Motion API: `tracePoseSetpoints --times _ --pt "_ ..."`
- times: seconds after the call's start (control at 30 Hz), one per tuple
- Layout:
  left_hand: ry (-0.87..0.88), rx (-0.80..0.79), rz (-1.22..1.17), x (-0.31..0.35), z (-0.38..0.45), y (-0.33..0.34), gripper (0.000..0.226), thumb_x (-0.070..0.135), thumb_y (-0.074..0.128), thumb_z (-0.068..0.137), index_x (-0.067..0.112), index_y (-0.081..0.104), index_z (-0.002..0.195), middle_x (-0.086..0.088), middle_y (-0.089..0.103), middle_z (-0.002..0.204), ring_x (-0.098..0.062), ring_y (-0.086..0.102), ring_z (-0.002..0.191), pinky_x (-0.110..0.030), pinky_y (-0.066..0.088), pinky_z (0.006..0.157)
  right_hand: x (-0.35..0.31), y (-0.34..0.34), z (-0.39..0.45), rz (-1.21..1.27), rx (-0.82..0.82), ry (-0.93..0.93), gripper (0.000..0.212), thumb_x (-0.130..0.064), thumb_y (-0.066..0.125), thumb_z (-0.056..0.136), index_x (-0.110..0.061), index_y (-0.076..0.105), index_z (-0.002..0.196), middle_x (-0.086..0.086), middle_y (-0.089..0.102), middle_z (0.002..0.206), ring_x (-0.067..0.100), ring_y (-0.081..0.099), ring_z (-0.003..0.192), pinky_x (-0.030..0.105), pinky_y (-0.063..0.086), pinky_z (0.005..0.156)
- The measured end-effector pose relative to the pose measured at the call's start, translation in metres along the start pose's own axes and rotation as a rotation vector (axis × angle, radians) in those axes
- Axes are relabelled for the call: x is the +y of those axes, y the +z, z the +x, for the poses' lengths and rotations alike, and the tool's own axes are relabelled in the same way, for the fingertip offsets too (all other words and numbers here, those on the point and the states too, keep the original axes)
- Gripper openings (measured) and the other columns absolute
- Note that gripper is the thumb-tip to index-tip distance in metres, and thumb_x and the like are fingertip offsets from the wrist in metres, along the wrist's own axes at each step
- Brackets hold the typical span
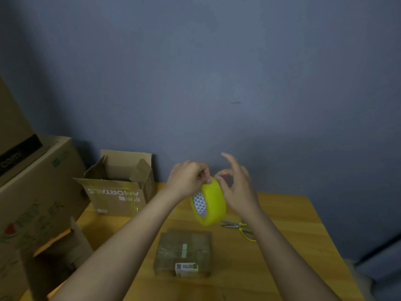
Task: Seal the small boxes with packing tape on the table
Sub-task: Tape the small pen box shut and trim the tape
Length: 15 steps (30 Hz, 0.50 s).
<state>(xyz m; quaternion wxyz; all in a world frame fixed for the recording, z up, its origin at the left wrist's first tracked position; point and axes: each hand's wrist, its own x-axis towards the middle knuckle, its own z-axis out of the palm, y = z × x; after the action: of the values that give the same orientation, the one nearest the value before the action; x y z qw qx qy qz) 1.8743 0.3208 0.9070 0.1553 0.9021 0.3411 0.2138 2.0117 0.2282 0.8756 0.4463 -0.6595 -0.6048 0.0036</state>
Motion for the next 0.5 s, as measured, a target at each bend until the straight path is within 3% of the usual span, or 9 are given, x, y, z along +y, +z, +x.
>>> tracePoseSetpoints --times 0.13,0.2,0.27,0.33,0.43,0.5 --pt "0.050 0.015 0.046 0.001 0.003 0.003 0.008 0.027 0.069 0.083 0.023 0.062 0.082 0.004 0.065 0.088 -0.022 0.059 0.091 -0.031 0.040 0.072 0.015 -0.007 0.002 -0.015 0.085 0.044 0.067 -0.015 0.072 0.081 -0.019 0.041 0.141 0.004 0.051 0.132 0.020 0.043 0.121 0.034 0.034 0.102" --pt "0.051 0.012 0.057 0.000 0.003 0.004 0.008 0.027 0.068 0.084 0.023 0.062 0.083 0.003 0.064 0.089 -0.022 0.058 0.092 -0.032 0.042 0.074 0.027 -0.005 -0.003 0.157 0.045 0.202 0.069 -0.014 0.076 0.080 -0.025 0.039 0.137 0.002 0.048 0.131 0.018 0.044 0.124 0.031 0.037 0.100" --pt "0.055 0.013 0.049 -0.001 0.002 0.006 0.008 0.027 0.068 0.084 0.023 0.062 0.083 0.004 0.064 0.088 -0.022 0.058 0.091 -0.033 0.043 0.074 0.035 0.001 -0.014 0.366 -0.109 0.400 0.067 -0.016 0.077 0.081 -0.033 0.035 0.131 0.002 0.047 0.132 0.017 0.045 0.126 0.028 0.039 0.095" --pt "0.050 0.013 0.021 -0.001 0.000 0.008 0.007 0.026 0.069 0.084 0.022 0.062 0.083 0.005 0.062 0.085 -0.021 0.058 0.090 -0.033 0.043 0.074 0.038 0.010 -0.029 0.511 -0.301 0.543 0.063 -0.019 0.076 0.081 -0.029 0.037 0.130 0.002 0.049 0.132 0.016 0.047 0.123 0.025 0.044 0.089" --pt "0.045 -0.008 -0.029 -0.002 -0.002 0.012 0.013 0.025 0.068 0.085 0.026 0.057 0.079 0.008 0.057 0.080 -0.020 0.057 0.087 -0.030 0.040 0.070 0.033 0.020 -0.048 0.574 -0.441 0.563 0.049 -0.014 0.077 0.080 -0.021 0.049 0.120 -0.009 0.060 0.112 0.009 0.057 0.102 0.013 0.046 0.071" --pt "0.032 -0.017 -0.060 -0.003 -0.004 0.016 0.019 0.025 0.068 0.085 0.029 0.052 0.076 0.009 0.055 0.079 -0.019 0.056 0.084 -0.028 0.037 0.067 0.033 0.027 -0.056 0.584 -0.446 0.554 0.042 -0.006 0.078 0.079 -0.017 0.056 0.112 -0.008 0.064 0.101 0.004 0.059 0.089 0.009 0.045 0.070"
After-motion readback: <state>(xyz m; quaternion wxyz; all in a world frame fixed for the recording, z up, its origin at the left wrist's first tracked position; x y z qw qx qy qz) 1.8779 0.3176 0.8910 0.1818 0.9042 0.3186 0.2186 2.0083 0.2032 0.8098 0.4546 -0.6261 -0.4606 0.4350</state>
